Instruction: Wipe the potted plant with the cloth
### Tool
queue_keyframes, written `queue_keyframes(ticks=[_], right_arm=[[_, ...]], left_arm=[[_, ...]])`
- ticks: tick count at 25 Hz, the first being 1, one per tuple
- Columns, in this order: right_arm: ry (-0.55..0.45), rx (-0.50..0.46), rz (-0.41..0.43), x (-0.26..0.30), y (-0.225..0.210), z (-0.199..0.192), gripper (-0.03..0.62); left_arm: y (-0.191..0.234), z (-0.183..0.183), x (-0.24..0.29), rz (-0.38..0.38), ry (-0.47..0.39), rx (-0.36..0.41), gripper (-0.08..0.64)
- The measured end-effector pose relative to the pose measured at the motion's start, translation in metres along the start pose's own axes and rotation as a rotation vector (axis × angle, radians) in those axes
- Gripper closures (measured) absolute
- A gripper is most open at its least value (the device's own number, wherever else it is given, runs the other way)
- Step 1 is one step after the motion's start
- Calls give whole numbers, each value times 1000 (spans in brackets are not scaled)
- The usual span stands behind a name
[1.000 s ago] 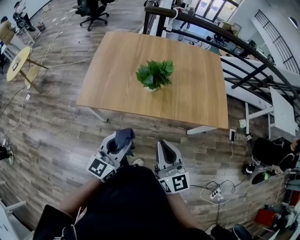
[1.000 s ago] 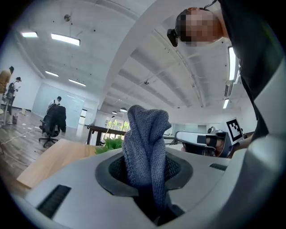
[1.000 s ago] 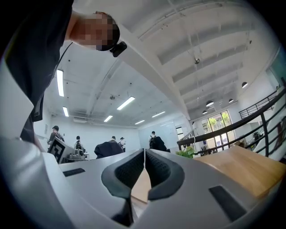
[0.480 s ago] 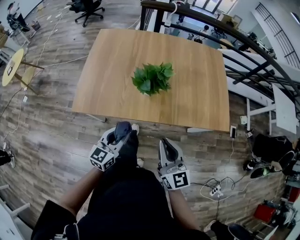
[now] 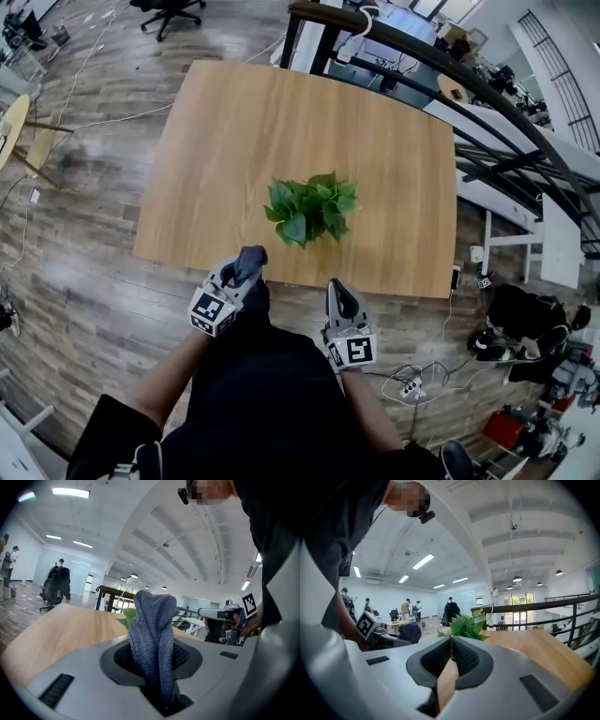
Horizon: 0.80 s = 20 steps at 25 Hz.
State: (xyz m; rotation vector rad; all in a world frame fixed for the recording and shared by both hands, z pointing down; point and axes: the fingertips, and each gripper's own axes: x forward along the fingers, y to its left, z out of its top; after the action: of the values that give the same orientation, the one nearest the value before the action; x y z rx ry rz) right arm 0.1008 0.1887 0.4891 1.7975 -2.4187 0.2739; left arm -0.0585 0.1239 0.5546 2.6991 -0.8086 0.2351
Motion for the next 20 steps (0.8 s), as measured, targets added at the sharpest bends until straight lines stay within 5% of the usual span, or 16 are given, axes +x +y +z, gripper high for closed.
queue_keyframes(ticks=[11,15,20], right_arm=[[185,23,12,53,-49,-63,564],[249,58,31,65,-59,-86,440],[377,0,160,86,-51,-129,358]], left_arm=[[62,-21,43,-14,96,-25,425],[67,-41,59,-21,180,-41,425],[68,-73,84,-50,303,-69,425]])
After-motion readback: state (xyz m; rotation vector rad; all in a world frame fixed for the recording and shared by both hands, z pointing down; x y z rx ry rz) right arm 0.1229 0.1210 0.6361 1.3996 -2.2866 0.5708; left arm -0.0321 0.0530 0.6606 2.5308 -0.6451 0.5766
